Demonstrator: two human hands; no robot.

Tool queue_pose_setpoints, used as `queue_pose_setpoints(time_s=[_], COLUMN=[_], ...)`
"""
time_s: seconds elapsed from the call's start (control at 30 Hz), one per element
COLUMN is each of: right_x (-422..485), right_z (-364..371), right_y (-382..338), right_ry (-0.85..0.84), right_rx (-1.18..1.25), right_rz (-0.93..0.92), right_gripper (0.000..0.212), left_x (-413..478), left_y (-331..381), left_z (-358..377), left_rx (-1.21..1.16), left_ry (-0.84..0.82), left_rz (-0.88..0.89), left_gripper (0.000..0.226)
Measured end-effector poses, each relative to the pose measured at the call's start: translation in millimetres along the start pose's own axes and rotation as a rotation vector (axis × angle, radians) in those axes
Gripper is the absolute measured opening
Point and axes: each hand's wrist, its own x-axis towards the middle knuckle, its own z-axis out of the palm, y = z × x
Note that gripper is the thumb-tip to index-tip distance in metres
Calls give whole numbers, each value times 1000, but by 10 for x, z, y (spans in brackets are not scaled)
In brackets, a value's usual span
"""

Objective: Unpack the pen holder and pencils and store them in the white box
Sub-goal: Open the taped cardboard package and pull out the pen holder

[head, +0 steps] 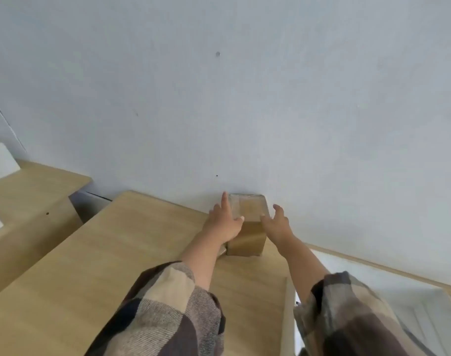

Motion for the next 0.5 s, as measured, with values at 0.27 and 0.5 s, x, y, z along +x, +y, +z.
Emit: queue_pose_setpoints(time_s=[0.27, 0.5], right_x=[322, 42], right_z=[78, 17], right_y=[106, 29], right_ry=[-60, -234], right_rx=[-265, -532], right_rz=[-42, -49], right_gripper=[44, 17], left_x=[279, -70], left_y=[-253, -300], left_z=[478, 740], left_rx=[-236, -174], left_ry=[22, 219], left_rz=[-39, 12], left_gripper=[93, 133])
